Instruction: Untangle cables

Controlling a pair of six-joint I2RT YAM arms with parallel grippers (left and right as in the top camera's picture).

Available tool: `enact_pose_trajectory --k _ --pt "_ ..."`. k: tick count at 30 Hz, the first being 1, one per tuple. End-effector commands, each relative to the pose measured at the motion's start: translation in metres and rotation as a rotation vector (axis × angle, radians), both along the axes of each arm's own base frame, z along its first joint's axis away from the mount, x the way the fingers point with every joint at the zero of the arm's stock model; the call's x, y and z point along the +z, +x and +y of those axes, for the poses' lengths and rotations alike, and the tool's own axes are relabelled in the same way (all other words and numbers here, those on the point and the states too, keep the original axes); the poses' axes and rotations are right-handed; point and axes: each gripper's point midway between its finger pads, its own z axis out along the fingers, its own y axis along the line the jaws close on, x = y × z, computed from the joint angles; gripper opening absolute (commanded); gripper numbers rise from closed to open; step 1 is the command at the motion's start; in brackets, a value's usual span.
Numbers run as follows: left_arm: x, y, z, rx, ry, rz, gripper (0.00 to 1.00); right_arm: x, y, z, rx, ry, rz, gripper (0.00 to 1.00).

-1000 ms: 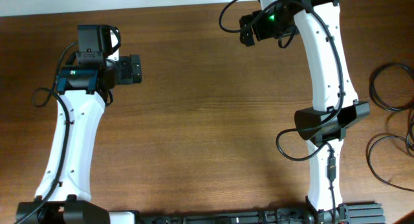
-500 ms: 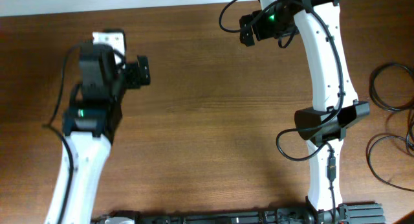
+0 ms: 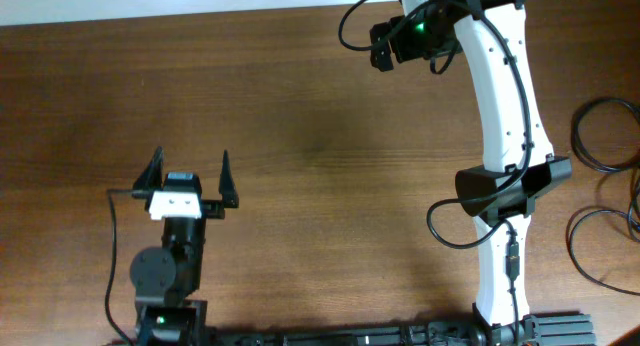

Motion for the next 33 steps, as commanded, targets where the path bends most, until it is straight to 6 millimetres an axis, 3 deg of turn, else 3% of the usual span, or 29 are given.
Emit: enact_pose_trajectory --k 1,4,8,12,16,19,33 --pt "-0.004 -0.017 0.0 -0.007 0.029 -0.058 0.99 0.013 -0.003 0.001 0.001 0.012 -0.027 0.99" --pt "-0.011 -0.032 0.002 -0.001 0.018 -0.156 0.99 0.013 -0.003 0.001 0.001 0.012 -0.027 0.99" --pt "-0.02 -0.035 0.006 0.016 0.019 -0.131 0.99 0.013 -0.003 0.001 0.001 0.012 -0.027 0.99" --pt "-0.073 -0.036 0.014 0.057 0.04 0.083 0.99 0.013 -0.003 0.001 0.001 0.012 -0.027 0.99" --pt "-0.111 -0.044 0.025 0.103 0.056 0.235 0.99 0.013 -0.003 0.001 0.001 0.012 -0.027 0.99" --pt "-0.098 -0.046 0.026 0.103 0.048 0.18 0.99 0.013 -0.003 0.001 0.001 0.012 -0.027 0.99" --pt "-0.099 -0.046 0.025 0.095 0.049 0.182 0.99 0.013 -0.003 0.001 0.001 0.012 -0.027 0.99"
